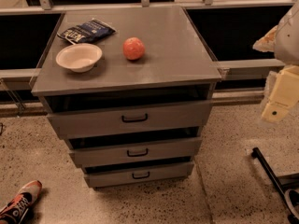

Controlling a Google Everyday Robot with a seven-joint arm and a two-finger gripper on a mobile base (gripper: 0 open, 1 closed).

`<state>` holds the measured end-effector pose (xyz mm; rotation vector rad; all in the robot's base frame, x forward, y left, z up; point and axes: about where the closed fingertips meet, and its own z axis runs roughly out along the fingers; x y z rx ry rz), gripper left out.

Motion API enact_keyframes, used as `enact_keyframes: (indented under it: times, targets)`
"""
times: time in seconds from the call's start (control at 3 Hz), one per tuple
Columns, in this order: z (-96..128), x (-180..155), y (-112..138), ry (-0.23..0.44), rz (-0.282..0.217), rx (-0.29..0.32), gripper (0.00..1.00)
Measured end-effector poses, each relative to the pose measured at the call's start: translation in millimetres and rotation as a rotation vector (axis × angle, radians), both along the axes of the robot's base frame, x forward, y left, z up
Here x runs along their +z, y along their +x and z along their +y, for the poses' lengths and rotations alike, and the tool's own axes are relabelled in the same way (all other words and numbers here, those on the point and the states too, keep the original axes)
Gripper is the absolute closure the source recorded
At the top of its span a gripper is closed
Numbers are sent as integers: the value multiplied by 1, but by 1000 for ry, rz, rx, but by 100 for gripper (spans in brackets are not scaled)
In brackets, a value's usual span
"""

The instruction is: Open top drawer

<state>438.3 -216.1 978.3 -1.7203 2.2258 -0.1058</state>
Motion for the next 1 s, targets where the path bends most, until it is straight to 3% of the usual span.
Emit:
enact_keyframes:
  times: [0.33, 0.67, 1.0]
  targets:
    - [0, 0, 0, 0, 0, 0, 0]
    - [5, -13, 3, -44, 17, 25, 0]
    - [12, -36, -4, -88, 2, 74, 0]
